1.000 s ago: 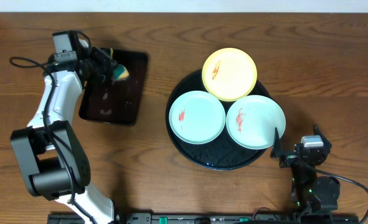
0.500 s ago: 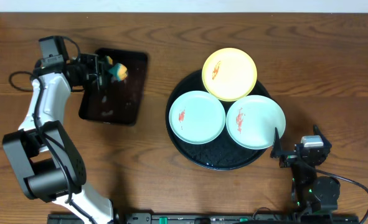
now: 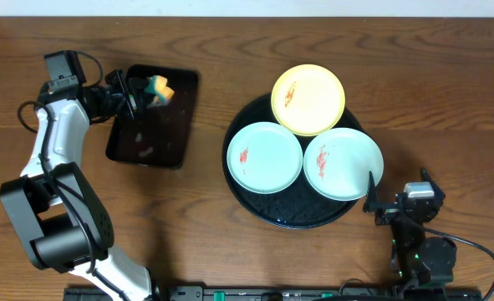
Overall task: Clean dirty plates on tray and stack at the side
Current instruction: 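Carry the sponge with the left gripper to the left green plate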
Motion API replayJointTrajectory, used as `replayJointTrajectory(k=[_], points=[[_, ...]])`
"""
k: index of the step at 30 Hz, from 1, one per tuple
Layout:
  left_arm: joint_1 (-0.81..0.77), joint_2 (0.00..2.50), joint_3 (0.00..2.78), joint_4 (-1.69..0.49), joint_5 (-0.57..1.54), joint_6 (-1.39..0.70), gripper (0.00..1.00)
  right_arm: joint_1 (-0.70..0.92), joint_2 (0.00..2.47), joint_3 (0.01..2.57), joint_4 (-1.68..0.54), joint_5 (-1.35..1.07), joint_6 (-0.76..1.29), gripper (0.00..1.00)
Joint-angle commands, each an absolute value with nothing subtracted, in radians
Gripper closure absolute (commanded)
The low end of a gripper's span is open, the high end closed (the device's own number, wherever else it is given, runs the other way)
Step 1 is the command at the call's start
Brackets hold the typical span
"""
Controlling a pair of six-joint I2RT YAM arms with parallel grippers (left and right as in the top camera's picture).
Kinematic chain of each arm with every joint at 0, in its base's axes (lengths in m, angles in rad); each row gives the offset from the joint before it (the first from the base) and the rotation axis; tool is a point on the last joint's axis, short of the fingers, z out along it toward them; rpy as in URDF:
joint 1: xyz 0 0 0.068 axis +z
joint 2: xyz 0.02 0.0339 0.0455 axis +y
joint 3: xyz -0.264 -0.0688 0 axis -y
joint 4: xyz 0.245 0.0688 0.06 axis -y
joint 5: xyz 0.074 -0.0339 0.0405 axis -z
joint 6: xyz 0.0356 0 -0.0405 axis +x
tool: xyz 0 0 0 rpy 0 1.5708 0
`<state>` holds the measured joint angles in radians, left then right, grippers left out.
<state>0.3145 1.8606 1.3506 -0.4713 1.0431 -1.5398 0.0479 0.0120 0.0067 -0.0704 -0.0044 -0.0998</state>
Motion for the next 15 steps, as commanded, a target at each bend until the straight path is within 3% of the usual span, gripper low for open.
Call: replayJointTrajectory(k=[1, 15], points=[[0.332, 1.828, 1.372, -0.474, 1.131, -1.613, 0.93, 0.039, 0.009, 0.006, -0.075, -0.001, -0.113, 0.01], [0.368, 1.828, 1.372, -0.474, 1.127, -1.594, 0.93, 0.039, 0.009, 0.006, -0.075, -0.001, -0.113, 0.01]])
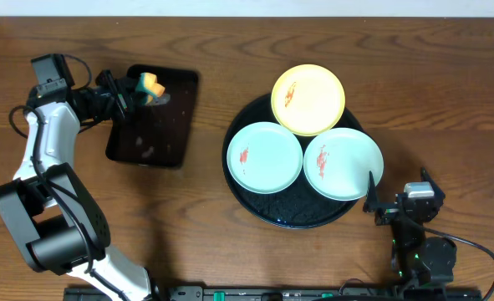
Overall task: Clean dirty plates on tray and stack at the side
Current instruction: 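Carry the sponge with the left gripper to the left green plate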
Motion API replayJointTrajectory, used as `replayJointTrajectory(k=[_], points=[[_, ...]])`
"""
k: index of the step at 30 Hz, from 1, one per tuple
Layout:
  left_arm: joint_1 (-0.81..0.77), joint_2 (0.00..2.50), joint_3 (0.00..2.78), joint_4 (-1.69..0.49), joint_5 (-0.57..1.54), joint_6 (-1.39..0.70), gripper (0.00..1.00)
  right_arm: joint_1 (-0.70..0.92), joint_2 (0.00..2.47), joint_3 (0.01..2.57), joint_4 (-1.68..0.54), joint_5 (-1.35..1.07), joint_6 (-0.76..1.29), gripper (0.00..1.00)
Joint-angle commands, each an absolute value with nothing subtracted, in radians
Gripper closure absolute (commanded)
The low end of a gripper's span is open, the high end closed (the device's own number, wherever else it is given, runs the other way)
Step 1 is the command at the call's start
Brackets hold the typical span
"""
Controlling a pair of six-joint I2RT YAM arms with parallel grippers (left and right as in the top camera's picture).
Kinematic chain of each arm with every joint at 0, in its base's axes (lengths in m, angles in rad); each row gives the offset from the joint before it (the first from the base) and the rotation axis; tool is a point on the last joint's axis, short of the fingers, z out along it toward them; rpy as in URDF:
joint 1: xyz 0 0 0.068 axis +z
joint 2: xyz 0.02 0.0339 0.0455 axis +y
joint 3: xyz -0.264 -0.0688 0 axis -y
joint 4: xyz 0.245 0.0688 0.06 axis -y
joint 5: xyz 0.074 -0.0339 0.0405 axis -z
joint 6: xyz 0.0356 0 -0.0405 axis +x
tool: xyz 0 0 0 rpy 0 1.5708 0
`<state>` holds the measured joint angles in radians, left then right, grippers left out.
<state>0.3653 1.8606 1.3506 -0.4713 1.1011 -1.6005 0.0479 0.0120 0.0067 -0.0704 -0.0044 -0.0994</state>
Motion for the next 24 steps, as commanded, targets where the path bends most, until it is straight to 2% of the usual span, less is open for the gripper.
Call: replayJointTrajectory(k=[1, 4, 10, 13, 14, 16, 20, 22, 24], points=[[0.368, 1.828, 1.372, -0.474, 1.113, -1.581, 0.93, 0.039, 0.009, 0.006, -0.075, -0.001, -0.113, 0.01], [0.368, 1.828, 1.372, -0.475, 1.030, -1.517, 0.93, 0.039, 0.009, 0.006, -0.075, -0.001, -0.113, 0.01], [0.348, 1.828, 1.372, -0.519, 0.707, -1.132, 0.92, 0.039, 0.009, 0.006, -0.075, -0.001, -0.113, 0.01], [0.320, 1.828, 1.372, -0.548, 0.602, -1.068, 0.92, 0.039, 0.009, 0.006, -0.075, -0.001, -0.113, 0.01], [0.313, 1.828, 1.372, -0.549, 0.624, -1.076, 0.92, 0.039, 0.009, 0.006, -0.075, -0.001, -0.113, 0.01], [0.308, 1.827, 1.372, -0.500, 0.802, -1.122, 0.93, 0.039, 0.009, 0.006, -0.075, -0.001, -0.113, 0.01], [0.311, 1.827, 1.373, -0.225, 1.146, -1.327, 0.93, 0.039, 0.009, 0.006, -0.075, -0.001, -0.113, 0.01], [0.310, 1.827, 1.373, -0.109, 1.186, -1.351, 0.92, 0.039, 0.009, 0.006, -0.075, -0.001, -0.113, 0.01], [0.302, 1.827, 1.372, -0.082, 1.111, -1.231, 0.92, 0.039, 0.009, 0.006, -0.075, -0.001, -0.113, 0.01]])
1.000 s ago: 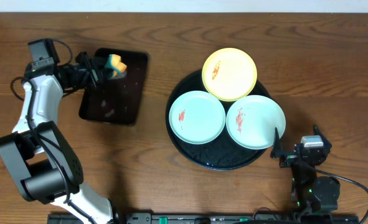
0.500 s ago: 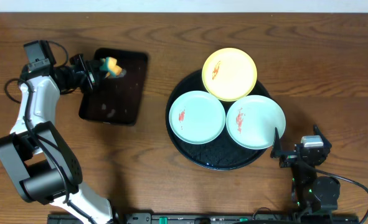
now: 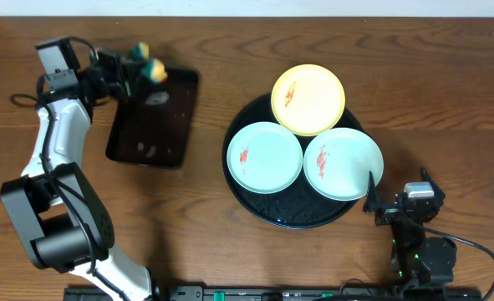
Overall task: Clean dirty plates on tray and stack at the side
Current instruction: 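Carry the sponge with the left gripper to the left green plate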
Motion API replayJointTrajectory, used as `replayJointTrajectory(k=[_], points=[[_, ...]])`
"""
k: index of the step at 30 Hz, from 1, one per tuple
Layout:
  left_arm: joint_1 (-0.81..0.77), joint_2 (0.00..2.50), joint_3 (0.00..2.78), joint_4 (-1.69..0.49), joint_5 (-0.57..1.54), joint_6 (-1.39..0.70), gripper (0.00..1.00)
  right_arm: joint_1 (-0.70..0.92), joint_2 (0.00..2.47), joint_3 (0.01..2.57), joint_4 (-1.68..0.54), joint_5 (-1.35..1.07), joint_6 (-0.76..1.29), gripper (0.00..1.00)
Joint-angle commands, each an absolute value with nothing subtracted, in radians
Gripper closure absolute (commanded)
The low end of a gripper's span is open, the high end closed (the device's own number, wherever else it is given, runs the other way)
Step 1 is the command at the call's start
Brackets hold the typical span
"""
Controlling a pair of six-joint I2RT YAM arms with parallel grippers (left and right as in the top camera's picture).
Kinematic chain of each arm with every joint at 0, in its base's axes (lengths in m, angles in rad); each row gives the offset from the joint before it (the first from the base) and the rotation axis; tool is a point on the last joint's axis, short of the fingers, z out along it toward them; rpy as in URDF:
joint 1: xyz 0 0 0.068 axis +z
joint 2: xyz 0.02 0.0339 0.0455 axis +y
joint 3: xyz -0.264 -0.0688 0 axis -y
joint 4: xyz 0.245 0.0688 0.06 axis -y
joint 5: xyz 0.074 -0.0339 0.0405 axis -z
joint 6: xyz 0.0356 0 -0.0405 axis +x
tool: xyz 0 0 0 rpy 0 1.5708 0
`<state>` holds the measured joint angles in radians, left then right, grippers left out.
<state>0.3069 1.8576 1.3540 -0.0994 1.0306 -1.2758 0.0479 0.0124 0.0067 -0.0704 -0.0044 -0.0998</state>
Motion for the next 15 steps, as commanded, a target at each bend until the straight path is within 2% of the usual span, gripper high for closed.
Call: replayJointTrajectory(k=[1, 3, 5, 6, 8, 12, 15], points=[[0.294, 1.827, 1.370, -0.116, 1.035, -1.129, 0.93, 0.039, 0.009, 0.006, -0.075, -0.001, -0.113, 0.01], [0.265, 1.830, 1.361, -0.292, 0.776, -0.989, 0.93, 0.039, 0.009, 0.006, -0.075, -0.001, -0.113, 0.01], [0.240, 1.840, 1.358, -0.444, 0.577, -1.012, 0.93, 0.039, 0.009, 0.006, -0.075, -0.001, -0.113, 0.01], [0.233, 1.843, 1.358, -0.476, 0.548, -1.014, 0.93, 0.039, 0.009, 0.006, -0.075, -0.001, -0.113, 0.01], [0.231, 1.841, 1.363, -0.466, 0.593, -1.014, 0.92, 0.039, 0.009, 0.006, -0.075, -0.001, -0.113, 0.01], [0.257, 1.791, 1.425, -0.373, 0.851, -1.019, 0.93, 0.039, 0.009, 0.006, -0.075, -0.001, -0.113, 0.01], [0.245, 1.710, 1.467, -0.360, 0.897, -1.017, 0.93, 0.039, 0.009, 0.006, -0.075, -0.001, -0.113, 0.01]])
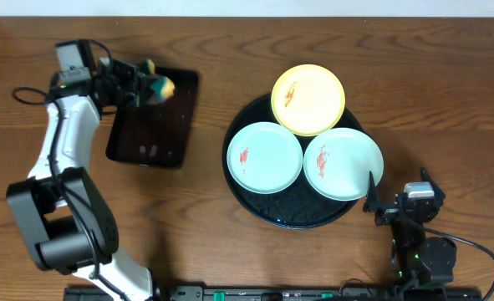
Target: Clean dirty plates on tray and stack at the side
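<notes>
Three dirty plates lie on a round black tray (255,205): a yellow plate (308,99) at the back, a pale green plate (266,157) on the left, another pale green plate (343,164) on the right. Each carries red smears. My left gripper (153,84) is shut on a yellow and green sponge (160,84), held over the far end of a small black rectangular tray (150,125). My right gripper (372,194) rests by the round tray's front right rim, its fingers close together with nothing between them.
The small black rectangular tray shows wet patches on its bottom. Brown wooden table (188,242) all around. The right arm's base (422,251) sits at the front right edge.
My left gripper with the sponge has moved a little to the right and nearer, from the small tray's far left corner to over its far end. The right arm has not moved.
My left gripper held the sponge low over the small tray's far end. Then it stood slightly left with the sponge, then at the tray's far left corner, higher. Now it is back toward the right. Plates and right arm stayed put.
</notes>
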Motion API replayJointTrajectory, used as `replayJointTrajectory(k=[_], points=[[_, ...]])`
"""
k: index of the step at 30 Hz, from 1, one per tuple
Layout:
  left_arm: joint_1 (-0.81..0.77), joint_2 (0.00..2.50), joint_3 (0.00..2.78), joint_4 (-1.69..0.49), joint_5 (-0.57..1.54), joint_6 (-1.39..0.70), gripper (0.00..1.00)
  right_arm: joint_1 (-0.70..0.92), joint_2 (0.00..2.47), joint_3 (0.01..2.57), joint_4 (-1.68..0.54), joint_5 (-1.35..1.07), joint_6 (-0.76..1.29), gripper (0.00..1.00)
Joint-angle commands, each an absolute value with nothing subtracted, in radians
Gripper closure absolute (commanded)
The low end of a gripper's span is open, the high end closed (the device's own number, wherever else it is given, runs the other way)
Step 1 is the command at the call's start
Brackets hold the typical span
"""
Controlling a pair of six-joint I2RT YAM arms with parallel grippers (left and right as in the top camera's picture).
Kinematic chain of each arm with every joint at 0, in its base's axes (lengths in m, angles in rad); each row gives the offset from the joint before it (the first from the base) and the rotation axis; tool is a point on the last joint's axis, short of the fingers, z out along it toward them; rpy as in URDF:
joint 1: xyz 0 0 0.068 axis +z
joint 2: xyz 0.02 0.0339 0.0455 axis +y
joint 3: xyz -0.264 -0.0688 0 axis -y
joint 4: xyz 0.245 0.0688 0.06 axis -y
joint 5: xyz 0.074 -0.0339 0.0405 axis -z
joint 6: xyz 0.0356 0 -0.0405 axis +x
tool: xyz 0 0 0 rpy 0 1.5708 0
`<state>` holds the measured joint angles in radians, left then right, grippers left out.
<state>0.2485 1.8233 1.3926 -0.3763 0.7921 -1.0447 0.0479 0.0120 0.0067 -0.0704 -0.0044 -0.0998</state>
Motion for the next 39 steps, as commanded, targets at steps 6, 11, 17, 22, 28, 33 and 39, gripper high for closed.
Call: replayJointTrajectory(k=[6, 11, 17, 22, 28, 33, 39], points=[[0.108, 1.500, 1.468, -0.437, 0.758, -0.859, 0.93, 0.039, 0.009, 0.006, -0.075, -0.001, -0.113, 0.01], [-0.160, 1.430, 1.464, -0.755, 0.263, -0.816, 0.93, 0.039, 0.009, 0.006, -0.075, -0.001, -0.113, 0.01], [-0.443, 1.506, 1.392, -0.820, 0.077, -0.817, 0.92, 0.039, 0.009, 0.006, -0.075, -0.001, -0.113, 0.01], [-0.624, 1.699, 1.375, -0.745, 0.066, -0.817, 0.92, 0.039, 0.009, 0.006, -0.075, -0.001, -0.113, 0.01], [-0.680, 1.888, 1.375, -0.686, 0.066, -0.817, 0.92, 0.039, 0.009, 0.006, -0.075, -0.001, -0.113, 0.01], [-0.667, 1.956, 1.375, -0.686, 0.058, -0.817, 0.93, 0.039, 0.009, 0.006, -0.075, -0.001, -0.113, 0.01], [-0.644, 1.958, 1.375, -0.683, -0.001, -0.816, 0.76, 0.039, 0.009, 0.006, -0.075, -0.001, -0.113, 0.01]])
